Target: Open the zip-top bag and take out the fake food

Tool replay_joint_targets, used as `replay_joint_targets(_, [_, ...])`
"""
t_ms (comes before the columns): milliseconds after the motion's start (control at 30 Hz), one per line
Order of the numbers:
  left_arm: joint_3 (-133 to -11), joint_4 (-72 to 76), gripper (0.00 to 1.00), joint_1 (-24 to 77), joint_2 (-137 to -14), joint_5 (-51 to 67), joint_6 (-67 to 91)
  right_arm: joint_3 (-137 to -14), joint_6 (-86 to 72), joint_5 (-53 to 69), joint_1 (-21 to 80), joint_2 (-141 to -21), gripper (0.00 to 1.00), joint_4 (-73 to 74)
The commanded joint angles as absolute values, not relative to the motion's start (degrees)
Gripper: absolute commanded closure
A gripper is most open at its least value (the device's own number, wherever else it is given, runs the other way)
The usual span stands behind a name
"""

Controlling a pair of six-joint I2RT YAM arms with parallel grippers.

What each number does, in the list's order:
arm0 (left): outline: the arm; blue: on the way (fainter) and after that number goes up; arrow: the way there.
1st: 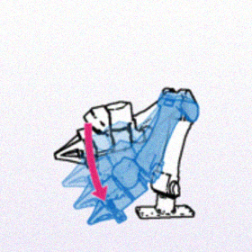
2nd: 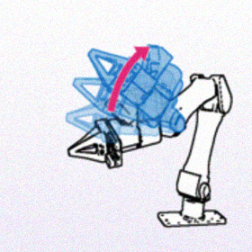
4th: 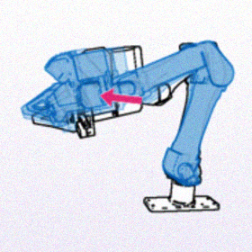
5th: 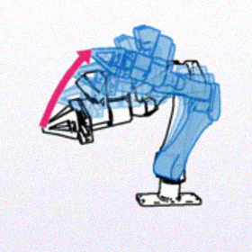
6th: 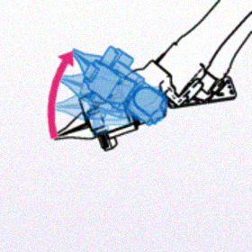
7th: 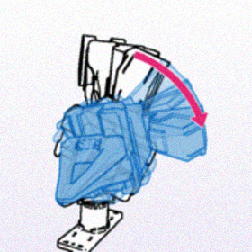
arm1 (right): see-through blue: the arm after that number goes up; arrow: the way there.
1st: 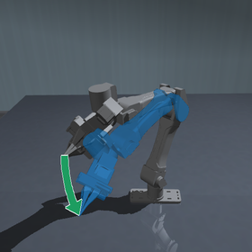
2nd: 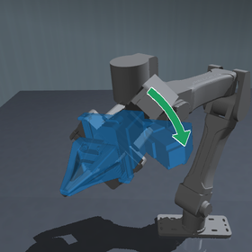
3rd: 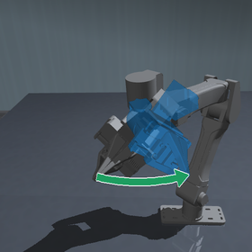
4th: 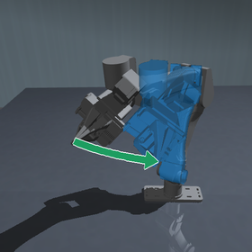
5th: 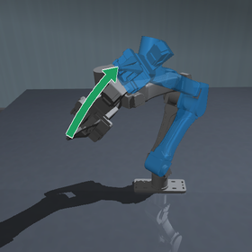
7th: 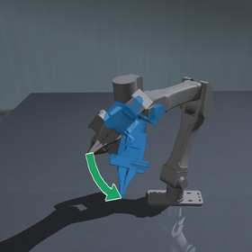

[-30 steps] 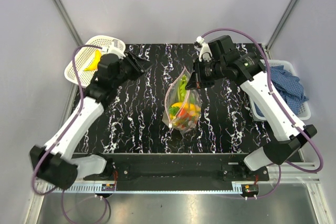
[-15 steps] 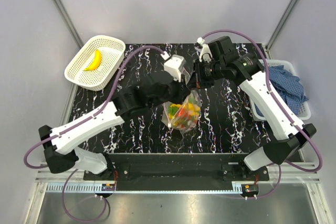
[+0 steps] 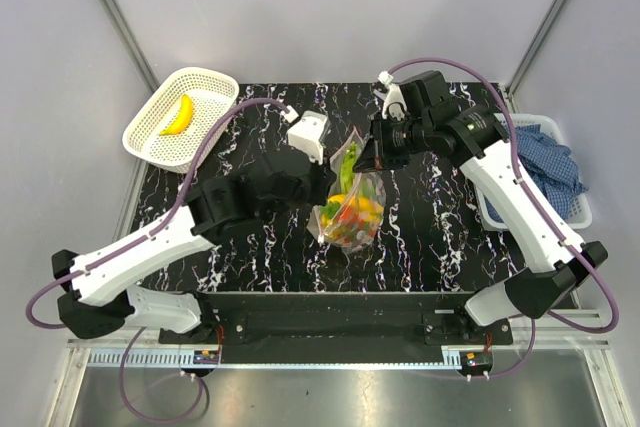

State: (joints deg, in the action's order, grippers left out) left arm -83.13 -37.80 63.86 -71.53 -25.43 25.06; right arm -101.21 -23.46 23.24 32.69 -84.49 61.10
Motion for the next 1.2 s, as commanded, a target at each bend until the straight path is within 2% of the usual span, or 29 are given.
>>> replay_joint_targets(0, [-82.79, -37.00, 0.78, 63.98, -71.18, -27.25, 24.18, -100.90, -24.08, 24.26, 32.78, -82.62, 1.00, 59.15])
replay_joint_targets(100, [-83.14, -36.83, 0.85, 63.98, -72.51, -24.44, 24.52, -100.55, -24.08, 24.52, 32.87, -82.62, 1.00, 58.80])
replay_joint_targets(333, [-81.74, -37.17, 0.87, 64.07, -74.88, -21.71, 25.57, -100.02, -24.52, 24.79, 32.87, -82.27, 1.00, 58.62])
replay_joint_targets(800, [-83.58, -48.25, 0.77, 64.07, -79.98, -17.05, 28.39, -99.32, -24.79, 24.87, 32.87, -81.83, 1.00, 57.92])
replay_joint_targets(967, [-84.03, -50.19, 0.67, 64.34, -80.68, -18.01, 28.39, -99.23, -24.96, 24.87, 32.87, -81.65, 1.00, 57.66])
replay_joint_targets(1167, [-83.85, -51.33, 0.67, 64.51, -81.30, -19.15, 28.22, -99.05, -25.22, 25.14, 32.78, -81.65, 1.00, 57.39])
